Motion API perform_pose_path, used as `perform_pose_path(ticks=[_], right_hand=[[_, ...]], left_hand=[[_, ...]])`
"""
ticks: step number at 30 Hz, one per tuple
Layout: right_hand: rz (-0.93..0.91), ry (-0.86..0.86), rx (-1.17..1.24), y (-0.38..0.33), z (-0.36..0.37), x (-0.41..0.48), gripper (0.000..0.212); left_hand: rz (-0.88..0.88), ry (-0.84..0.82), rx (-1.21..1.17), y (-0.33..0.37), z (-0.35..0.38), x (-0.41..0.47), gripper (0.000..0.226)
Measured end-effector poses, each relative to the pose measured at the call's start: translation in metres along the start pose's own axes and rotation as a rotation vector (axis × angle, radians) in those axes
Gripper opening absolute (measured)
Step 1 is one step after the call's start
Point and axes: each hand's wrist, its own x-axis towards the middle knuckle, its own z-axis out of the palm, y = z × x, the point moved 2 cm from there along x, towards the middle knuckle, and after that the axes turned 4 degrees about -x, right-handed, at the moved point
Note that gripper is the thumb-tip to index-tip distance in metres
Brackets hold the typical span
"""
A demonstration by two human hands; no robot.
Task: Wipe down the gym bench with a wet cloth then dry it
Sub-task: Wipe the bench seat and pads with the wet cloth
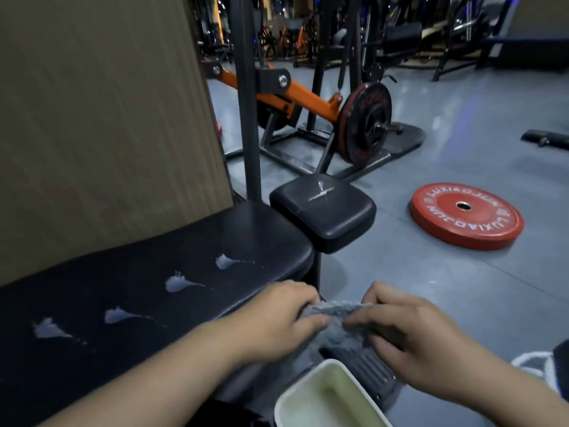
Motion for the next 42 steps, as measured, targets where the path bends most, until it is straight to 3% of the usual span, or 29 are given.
perform_pose_path(ticks=[4,9,16,20,24,27,29,31,33,36,42], right_hand=[[-0.018,0.101,0.215,-0.027,-0.017,0.043,0.029],[0.089,0.173,0.408,-0.034,-0.023,0.105,0.029],[0.517,0.211,0.634,0.009,0.006,0.165,0.013],[0.666,0.167,0.437,0.04,0.046,0.176,0.017],[0.571,0.059,-0.041,0.047,0.061,0.176,0.019],[0.433,-0.105,-0.458,0.044,0.06,0.178,0.015],[0.275,-0.043,-0.6,0.046,0.057,0.184,0.017],[0.006,-0.001,-0.494,0.047,0.061,0.196,0.03],[-0.118,-0.148,-0.285,0.05,0.074,0.211,0.046],[-0.045,-0.312,-0.103,0.054,0.096,0.221,0.055],[0.008,-0.101,-0.051,0.059,0.104,0.212,0.04]], left_hand=[[-0.118,0.064,-0.236,-0.016,-0.065,-0.001,0.032],[-0.178,0.049,-0.377,-0.039,-0.131,0.017,0.023],[-0.352,0.247,-0.261,-0.112,-0.147,0.073,0.027],[-0.378,0.358,-0.074,-0.141,-0.115,0.102,0.029],[-0.427,0.269,0.064,-0.16,-0.081,0.115,0.04],[-0.488,0.308,0.236,-0.161,-0.077,0.108,0.043],[-0.522,0.333,0.321,-0.16,-0.079,0.097,0.041],[-0.581,0.289,0.365,-0.163,-0.082,0.085,0.041],[-0.623,0.217,0.345,-0.167,-0.084,0.075,0.04],[-0.614,0.14,0.315,-0.168,-0.083,0.066,0.041],[-0.622,0.109,0.338,-0.163,-0.083,0.062,0.038]])
